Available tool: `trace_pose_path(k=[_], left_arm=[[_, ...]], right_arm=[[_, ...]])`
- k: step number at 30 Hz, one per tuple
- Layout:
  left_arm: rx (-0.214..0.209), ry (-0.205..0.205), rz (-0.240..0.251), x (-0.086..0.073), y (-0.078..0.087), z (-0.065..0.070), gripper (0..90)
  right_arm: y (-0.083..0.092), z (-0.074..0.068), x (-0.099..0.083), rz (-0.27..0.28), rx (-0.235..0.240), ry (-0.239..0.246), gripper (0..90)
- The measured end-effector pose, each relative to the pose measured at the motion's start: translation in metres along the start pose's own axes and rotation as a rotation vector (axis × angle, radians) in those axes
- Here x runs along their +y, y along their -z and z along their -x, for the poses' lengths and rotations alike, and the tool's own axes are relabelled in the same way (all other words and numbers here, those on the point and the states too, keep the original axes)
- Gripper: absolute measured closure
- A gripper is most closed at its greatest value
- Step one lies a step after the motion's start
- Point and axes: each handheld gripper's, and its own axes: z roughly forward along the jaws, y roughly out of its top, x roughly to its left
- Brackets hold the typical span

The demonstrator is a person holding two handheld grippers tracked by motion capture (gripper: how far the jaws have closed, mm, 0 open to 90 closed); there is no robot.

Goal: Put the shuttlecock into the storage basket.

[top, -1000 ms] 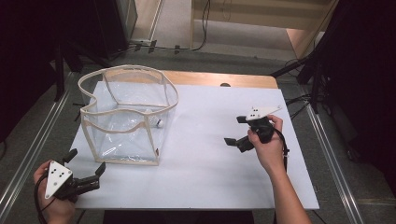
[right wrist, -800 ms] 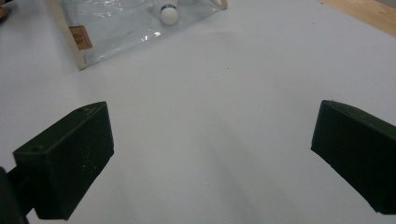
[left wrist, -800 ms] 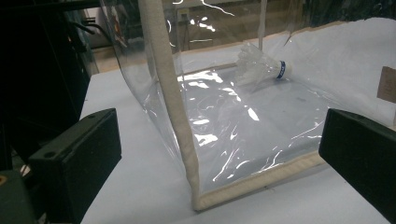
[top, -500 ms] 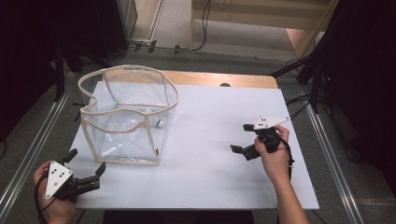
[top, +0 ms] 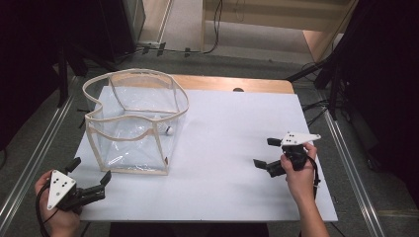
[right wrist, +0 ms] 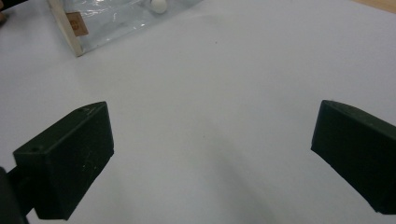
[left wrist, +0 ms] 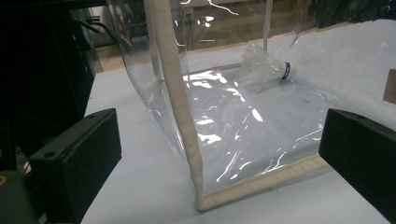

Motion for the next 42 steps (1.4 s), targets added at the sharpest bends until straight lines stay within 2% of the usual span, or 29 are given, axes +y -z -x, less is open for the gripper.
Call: trace_pose_path(k=[9, 21, 25, 37, 42], left_arm=[[0.006, 0.000, -0.001, 0.000, 0.000, 0.000, 0.0], [0.007, -0.001, 0.001, 0.000, 0.001, 0.001, 0.0], [0.008, -0.001, 0.000, 0.000, 0.001, 0.001, 0.0], [0.006, -0.007, -0.002, 0.000, 0.001, 0.000, 0.0], [0.003, -0.011, -0.004, 0.000, 0.002, 0.000, 0.0]], right_arm=[[0.019, 0.004, -0.025, 0.016, -0.039, -0.031, 0.0], [0.035, 0.004, -0.051, 0.032, -0.059, -0.073, 0.0], [0.042, 0.006, -0.060, 0.056, -0.070, -0.086, 0.0], [0.051, 0.010, -0.073, 0.088, -0.094, -0.113, 0.0], [0.055, 0.011, -0.077, 0.127, -0.081, -0.126, 0.0]])
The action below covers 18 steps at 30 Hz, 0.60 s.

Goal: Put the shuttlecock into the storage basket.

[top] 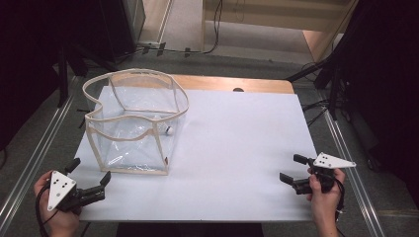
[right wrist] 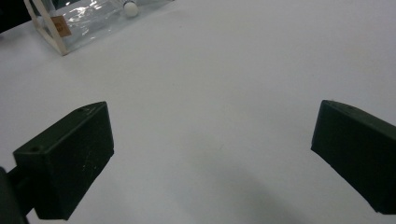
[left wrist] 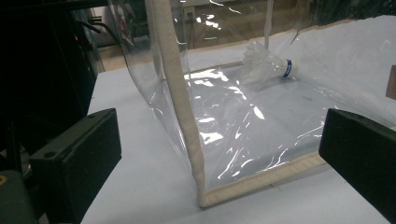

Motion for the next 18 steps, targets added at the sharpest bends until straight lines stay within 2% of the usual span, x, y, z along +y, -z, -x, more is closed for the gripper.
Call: trace_pose_path(k=[18], left_arm=[[-0.005, -0.004, -0.006, -0.0001, -0.0008, 0.0004, 0.0]], right_arm=[[0.0047, 0.0071, -0.0099, 0.036, -0.027, -0.030, 0.0]])
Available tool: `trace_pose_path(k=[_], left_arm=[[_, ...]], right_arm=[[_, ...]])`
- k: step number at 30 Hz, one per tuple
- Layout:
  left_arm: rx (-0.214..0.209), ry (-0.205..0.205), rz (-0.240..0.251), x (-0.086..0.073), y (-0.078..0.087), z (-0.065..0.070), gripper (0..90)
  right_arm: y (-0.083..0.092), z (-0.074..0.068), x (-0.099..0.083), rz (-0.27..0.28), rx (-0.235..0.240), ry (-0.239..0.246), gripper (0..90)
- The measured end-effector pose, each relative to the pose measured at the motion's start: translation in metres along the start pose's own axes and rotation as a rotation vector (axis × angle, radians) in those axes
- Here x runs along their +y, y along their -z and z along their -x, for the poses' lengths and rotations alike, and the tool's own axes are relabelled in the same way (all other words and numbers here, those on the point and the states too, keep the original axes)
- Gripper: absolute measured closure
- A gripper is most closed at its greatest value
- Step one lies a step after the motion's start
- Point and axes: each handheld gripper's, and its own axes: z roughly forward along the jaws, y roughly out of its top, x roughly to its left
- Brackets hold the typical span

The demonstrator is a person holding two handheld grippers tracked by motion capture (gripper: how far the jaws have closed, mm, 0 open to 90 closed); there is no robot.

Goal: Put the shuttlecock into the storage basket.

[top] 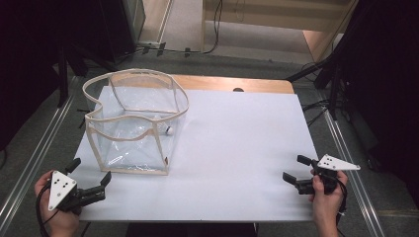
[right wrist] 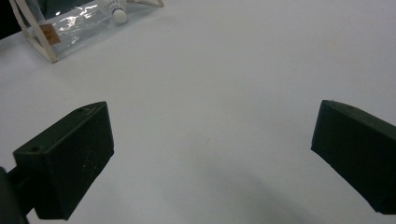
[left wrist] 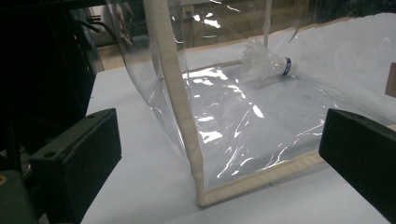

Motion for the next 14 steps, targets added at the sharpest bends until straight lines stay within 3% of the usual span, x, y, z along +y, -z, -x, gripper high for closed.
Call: trace_pose_path(k=[14], left_arm=[[0.002, 0.000, -0.007, 0.0003, -0.0011, 0.0007, 0.0]], right_arm=[[-0.0008, -0.0015, -0.0034, -0.004, -0.011, 0.010, 0.0]])
